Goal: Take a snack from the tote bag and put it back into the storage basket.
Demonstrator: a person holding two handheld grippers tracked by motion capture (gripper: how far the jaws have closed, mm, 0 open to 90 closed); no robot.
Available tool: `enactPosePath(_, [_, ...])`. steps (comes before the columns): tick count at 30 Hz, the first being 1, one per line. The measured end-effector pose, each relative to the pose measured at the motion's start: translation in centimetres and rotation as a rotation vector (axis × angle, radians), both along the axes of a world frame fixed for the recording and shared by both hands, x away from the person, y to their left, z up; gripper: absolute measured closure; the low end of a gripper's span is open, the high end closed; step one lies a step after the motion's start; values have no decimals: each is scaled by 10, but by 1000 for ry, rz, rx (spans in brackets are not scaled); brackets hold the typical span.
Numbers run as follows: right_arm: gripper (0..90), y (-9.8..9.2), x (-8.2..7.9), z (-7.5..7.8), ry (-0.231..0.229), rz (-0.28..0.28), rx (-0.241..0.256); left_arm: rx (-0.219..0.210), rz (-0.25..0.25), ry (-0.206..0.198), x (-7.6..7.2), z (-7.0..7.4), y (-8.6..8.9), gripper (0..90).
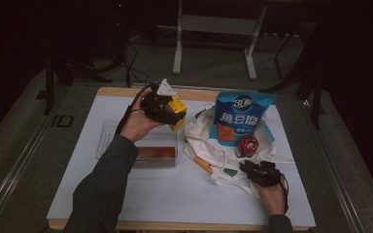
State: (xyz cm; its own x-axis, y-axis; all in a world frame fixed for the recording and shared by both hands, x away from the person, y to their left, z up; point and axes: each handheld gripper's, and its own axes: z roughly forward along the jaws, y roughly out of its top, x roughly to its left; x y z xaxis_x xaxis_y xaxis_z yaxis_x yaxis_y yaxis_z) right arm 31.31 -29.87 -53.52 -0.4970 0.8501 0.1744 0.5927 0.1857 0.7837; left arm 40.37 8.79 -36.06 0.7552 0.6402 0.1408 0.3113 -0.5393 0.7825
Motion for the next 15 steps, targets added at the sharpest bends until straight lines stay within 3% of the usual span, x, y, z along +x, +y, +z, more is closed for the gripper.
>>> enactPosePath(15, [679,0,0,0,1,0,0,-1,102,10,0,-6,25,281])
